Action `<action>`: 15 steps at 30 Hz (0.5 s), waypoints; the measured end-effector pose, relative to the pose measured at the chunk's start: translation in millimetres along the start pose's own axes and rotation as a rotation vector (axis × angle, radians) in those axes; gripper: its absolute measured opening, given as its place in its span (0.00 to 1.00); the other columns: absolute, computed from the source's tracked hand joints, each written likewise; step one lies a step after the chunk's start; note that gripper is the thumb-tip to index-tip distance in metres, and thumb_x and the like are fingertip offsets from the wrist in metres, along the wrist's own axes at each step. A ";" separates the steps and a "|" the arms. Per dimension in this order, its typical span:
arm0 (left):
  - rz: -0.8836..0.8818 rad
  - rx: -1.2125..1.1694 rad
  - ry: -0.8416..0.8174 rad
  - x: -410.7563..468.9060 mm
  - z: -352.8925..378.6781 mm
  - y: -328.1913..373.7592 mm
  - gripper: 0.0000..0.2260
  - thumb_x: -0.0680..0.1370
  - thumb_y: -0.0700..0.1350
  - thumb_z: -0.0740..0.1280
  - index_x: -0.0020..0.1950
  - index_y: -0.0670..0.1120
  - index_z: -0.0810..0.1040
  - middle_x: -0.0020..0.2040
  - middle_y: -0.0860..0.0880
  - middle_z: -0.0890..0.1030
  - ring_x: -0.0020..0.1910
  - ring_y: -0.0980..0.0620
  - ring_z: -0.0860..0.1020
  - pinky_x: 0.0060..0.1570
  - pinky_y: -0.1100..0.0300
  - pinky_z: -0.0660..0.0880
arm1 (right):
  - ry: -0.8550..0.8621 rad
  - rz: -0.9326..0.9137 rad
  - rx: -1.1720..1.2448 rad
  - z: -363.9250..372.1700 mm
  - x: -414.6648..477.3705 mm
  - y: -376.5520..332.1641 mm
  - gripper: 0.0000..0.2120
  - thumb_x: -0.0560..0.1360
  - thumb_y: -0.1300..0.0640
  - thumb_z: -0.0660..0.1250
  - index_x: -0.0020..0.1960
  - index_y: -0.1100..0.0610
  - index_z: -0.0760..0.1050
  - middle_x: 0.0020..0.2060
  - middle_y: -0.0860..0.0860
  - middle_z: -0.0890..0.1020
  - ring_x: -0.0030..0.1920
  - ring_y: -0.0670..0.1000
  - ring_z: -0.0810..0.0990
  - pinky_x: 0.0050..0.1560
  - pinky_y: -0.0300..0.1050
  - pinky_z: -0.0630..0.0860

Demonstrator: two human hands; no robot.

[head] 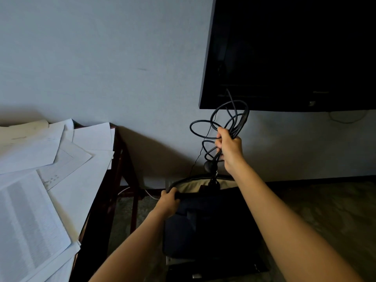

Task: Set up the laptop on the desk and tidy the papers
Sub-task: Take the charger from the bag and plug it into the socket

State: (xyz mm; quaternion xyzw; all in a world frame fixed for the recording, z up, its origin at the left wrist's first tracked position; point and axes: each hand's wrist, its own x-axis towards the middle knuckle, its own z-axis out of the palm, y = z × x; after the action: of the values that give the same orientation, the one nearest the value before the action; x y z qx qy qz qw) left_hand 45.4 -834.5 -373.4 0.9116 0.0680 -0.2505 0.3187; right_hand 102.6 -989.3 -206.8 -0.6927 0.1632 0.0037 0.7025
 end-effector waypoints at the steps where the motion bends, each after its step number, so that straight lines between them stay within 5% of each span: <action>1: 0.008 -0.012 -0.004 0.5 0.3 2.1 0.18 0.81 0.42 0.57 0.71 0.44 0.61 0.69 0.38 0.60 0.62 0.36 0.70 0.61 0.54 0.68 | 0.008 0.003 0.006 -0.8 1.5 0.6 0.16 0.76 0.55 0.61 0.30 0.54 0.65 0.25 0.49 0.64 0.27 0.48 0.61 0.30 0.40 0.57; 7: 0.084 -0.063 -0.023 10.6 -4.2 23.7 0.27 0.79 0.40 0.60 0.76 0.46 0.55 0.75 0.39 0.54 0.73 0.41 0.59 0.67 0.56 0.62 | 0.029 0.031 0.011 -3.9 6.8 7.6 0.16 0.77 0.55 0.61 0.31 0.54 0.66 0.25 0.50 0.65 0.27 0.47 0.62 0.31 0.41 0.61; 15: 0.213 -0.474 0.033 8.8 -26.9 80.4 0.36 0.74 0.42 0.71 0.76 0.49 0.55 0.75 0.44 0.59 0.72 0.44 0.63 0.69 0.48 0.66 | 0.035 0.064 -0.020 -3.0 4.7 19.5 0.16 0.76 0.55 0.62 0.30 0.55 0.66 0.24 0.50 0.65 0.26 0.49 0.62 0.29 0.41 0.61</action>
State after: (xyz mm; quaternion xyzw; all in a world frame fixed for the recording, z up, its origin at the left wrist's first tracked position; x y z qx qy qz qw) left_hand 87.0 -881.6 -315.7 0.8174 0.0336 -0.1779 0.5468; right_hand 101.8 -992.6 -226.8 -0.6939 0.1975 0.0159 0.6922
